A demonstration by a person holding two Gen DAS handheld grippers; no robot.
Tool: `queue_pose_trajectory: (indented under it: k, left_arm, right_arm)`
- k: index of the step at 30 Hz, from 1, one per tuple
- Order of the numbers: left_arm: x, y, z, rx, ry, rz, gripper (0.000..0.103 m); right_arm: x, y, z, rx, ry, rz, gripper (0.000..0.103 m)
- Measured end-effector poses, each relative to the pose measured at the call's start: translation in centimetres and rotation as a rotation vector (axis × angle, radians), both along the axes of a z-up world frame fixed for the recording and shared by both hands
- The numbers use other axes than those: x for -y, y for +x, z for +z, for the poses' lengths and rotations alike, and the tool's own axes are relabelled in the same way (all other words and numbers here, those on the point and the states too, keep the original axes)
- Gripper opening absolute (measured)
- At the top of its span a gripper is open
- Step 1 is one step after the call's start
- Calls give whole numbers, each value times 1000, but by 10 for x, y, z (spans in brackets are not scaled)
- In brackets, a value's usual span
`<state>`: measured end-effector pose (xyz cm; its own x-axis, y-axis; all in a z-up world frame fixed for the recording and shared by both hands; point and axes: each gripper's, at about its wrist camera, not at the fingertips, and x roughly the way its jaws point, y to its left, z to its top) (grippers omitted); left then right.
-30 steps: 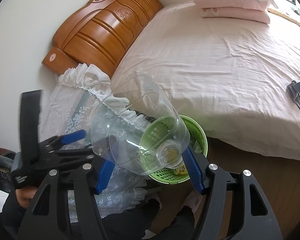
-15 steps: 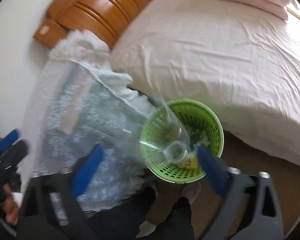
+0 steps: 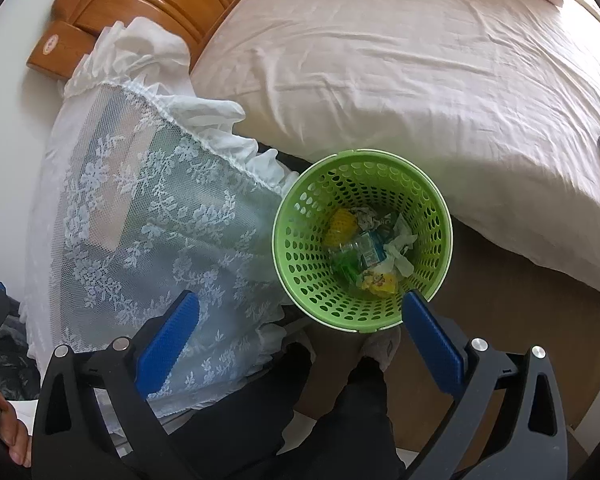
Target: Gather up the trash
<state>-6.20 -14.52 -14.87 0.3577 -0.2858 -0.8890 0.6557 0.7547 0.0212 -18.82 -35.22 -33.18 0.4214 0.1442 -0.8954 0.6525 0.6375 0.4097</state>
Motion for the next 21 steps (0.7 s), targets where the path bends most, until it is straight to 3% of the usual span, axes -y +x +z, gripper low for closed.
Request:
queue_pose_trajectory:
  k: [8, 11, 18, 21]
  left_arm:
    - [-28, 16, 18, 47, -29, 70, 95]
    - [-46, 27, 38, 94, -45, 127, 95]
    - [-105, 52, 117, 275, -123, 267, 95]
    - [-127, 60, 134, 300, -130, 315, 95]
  right_arm:
    - [-30, 26, 41, 46, -109, 92, 100]
    - [-46, 41, 79, 122, -160, 134, 100]
    - [-103, 81, 221, 397, -414, 312, 100]
    - [-125, 91, 266, 497, -462, 364, 101]
